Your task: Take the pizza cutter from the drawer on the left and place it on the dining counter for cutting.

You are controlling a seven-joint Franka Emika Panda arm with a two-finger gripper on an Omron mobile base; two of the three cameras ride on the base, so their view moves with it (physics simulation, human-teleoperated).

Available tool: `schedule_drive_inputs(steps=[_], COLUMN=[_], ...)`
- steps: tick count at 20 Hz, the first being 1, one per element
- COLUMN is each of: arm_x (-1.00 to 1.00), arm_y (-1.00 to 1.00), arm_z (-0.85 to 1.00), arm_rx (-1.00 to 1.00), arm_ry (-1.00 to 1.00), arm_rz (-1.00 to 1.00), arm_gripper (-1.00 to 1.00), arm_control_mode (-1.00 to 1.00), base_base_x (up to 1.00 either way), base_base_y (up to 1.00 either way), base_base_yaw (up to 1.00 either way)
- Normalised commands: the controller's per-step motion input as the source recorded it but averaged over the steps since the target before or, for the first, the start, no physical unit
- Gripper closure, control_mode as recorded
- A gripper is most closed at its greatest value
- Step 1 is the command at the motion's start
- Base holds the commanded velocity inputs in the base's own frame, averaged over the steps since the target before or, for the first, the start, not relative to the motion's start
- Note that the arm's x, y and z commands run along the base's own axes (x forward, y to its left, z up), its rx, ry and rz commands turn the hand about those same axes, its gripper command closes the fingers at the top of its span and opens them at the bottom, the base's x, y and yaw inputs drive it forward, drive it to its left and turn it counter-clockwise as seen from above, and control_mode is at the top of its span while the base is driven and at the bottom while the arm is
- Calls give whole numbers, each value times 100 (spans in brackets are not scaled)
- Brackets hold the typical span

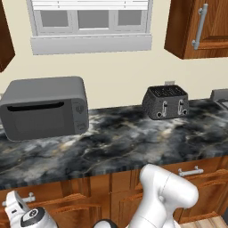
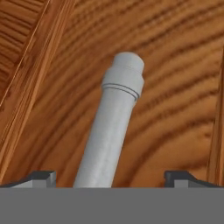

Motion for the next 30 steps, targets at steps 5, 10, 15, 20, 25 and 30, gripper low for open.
schedule_drive_inputs(steps=[5, 10, 15, 20, 25, 30], arm_x=[0, 0, 0, 0, 0, 0], arm_y=[0, 0, 0, 0, 0, 0], arm_z=[0, 0, 0, 0, 0, 0], arm_rx=[0, 0, 0, 0, 0, 0], arm_ry=[0, 0, 0, 0, 0, 0], arm_rz=[0, 0, 0, 0, 0, 0], arm_gripper=[-100, -100, 100, 100, 100, 100], arm_control_mode=[-100, -100, -100, -100, -100, -100], base_base_x=[0, 0, 0, 0, 0, 0], base_base_y=[0, 0, 0, 0, 0, 0], base_base_yaw=[0, 0, 0, 0, 0, 0])
